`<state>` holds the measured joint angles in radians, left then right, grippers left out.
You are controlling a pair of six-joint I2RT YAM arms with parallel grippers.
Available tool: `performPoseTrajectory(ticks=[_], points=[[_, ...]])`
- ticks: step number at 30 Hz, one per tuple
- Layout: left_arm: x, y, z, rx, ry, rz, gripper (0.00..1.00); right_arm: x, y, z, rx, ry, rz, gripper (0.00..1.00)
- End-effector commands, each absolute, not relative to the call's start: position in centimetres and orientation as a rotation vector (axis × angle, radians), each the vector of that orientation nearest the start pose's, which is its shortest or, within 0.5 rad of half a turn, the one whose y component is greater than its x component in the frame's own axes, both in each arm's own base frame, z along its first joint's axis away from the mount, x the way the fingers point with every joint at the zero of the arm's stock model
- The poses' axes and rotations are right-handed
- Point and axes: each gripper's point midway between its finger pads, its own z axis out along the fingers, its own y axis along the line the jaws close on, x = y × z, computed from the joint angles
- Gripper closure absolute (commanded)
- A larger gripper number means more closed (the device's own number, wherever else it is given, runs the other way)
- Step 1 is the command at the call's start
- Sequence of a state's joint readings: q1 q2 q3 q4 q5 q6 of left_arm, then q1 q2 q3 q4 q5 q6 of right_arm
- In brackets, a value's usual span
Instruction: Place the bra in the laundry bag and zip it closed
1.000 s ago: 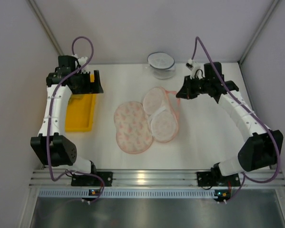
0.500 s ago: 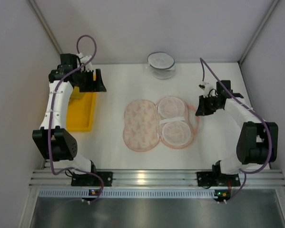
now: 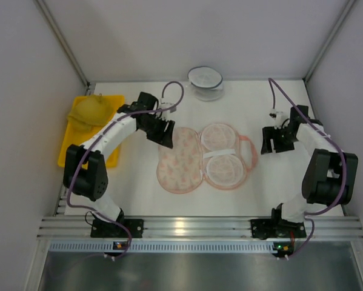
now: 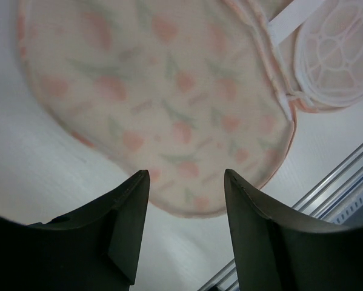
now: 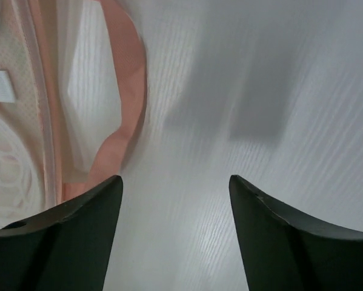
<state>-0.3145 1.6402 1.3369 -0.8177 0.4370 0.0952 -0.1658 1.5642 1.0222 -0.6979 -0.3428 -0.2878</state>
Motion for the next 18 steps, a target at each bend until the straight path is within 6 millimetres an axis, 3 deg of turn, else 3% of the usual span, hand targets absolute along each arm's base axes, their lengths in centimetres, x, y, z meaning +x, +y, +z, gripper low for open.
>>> performPoseTrajectory(ticks=[1, 4, 7, 12, 18], points=[[33.4, -21.3, 11.5, 0.670, 2.548, -0.727, 0.43, 31.0, -1.5, 9.6, -0.259, 2.654, 0.276, 0.24], [34.2, -22.4, 7.8, 0.614, 2.666, -0.734, 0.46, 31.4, -1.2, 12.0, -0.273, 2.597, 0.279, 0.01], [35.2, -22.0, 6.1, 0.585, 2.712, -0.667, 0.49, 32.0, -0.8, 14.6, -0.306, 2.540, 0.290, 0.00], [35.9, -19.1, 3.9, 0.555, 2.784, -0.540, 0.50, 32.8, -1.2, 18.2, -0.397, 2.455, 0.230, 0.00], [37.1, -14.3, 3.4, 0.607, 2.806, -0.338, 0.51, 32.7, -1.0, 19.5, -0.421, 2.422, 0.229, 0.00]])
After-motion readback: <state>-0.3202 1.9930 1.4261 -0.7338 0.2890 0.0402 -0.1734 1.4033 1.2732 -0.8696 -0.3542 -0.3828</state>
